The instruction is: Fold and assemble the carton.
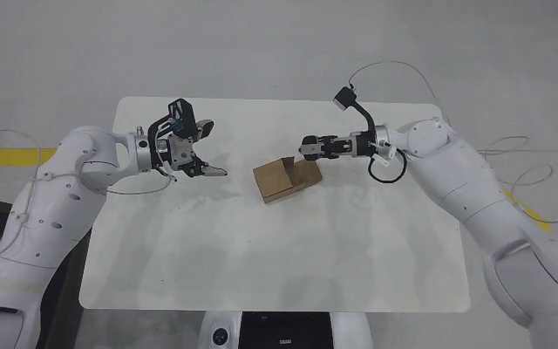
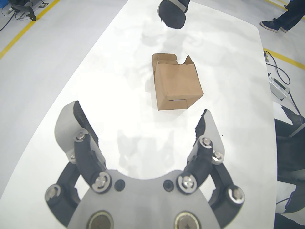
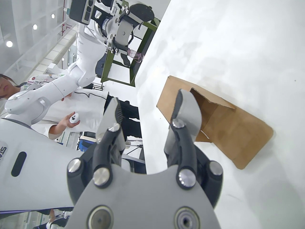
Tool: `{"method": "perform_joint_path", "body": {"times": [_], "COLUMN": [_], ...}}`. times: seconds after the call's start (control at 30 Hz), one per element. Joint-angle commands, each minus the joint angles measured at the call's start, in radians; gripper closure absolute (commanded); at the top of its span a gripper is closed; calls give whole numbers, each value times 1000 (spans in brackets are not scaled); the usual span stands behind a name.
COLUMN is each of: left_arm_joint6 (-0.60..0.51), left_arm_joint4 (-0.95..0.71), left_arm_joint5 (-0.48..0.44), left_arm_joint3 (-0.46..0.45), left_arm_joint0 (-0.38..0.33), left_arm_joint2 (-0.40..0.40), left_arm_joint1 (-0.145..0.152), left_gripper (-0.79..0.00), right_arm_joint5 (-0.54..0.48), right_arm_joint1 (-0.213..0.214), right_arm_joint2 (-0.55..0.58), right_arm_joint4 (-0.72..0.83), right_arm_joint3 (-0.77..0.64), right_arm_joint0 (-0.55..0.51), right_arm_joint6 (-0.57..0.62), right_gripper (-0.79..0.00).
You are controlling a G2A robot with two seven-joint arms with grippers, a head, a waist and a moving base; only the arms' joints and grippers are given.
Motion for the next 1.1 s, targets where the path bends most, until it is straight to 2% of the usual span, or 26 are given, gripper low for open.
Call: {"method": "perform_joint_path", "body": {"times": [0.0, 0.67, 0.83, 0.93, 1.07], "left_arm_joint6": [0, 1, 26, 40, 74], "left_arm_joint4": [0, 1, 60, 78, 113], "left_arm_joint5": [0, 5, 69, 75, 104], "left_arm_joint3": [0, -1, -51, -92, -134], "left_arm_joint0": [0, 3, 52, 83, 135], "left_arm_joint2": [0, 0, -2, -1, 6], "left_arm_joint1": [0, 0, -2, -2, -4], "left_gripper": [-785, -785, -785, -785, -785], "right_arm_joint5": [-1, -1, -1, 26, 72], "right_arm_joint1": [7, 10, 10, 12, 26], "right_arm_joint2": [1, 1, 1, 9, 29], "right_arm_joint4": [-5, -7, -7, -21, -34], "right_arm_joint3": [-8, -11, -11, -29, -49], "right_arm_joint0": [5, 7, 7, -9, -33], "right_arm_joint6": [-1, -1, -1, -20, 36], "right_gripper": [0, 0, 0, 0, 0]}}
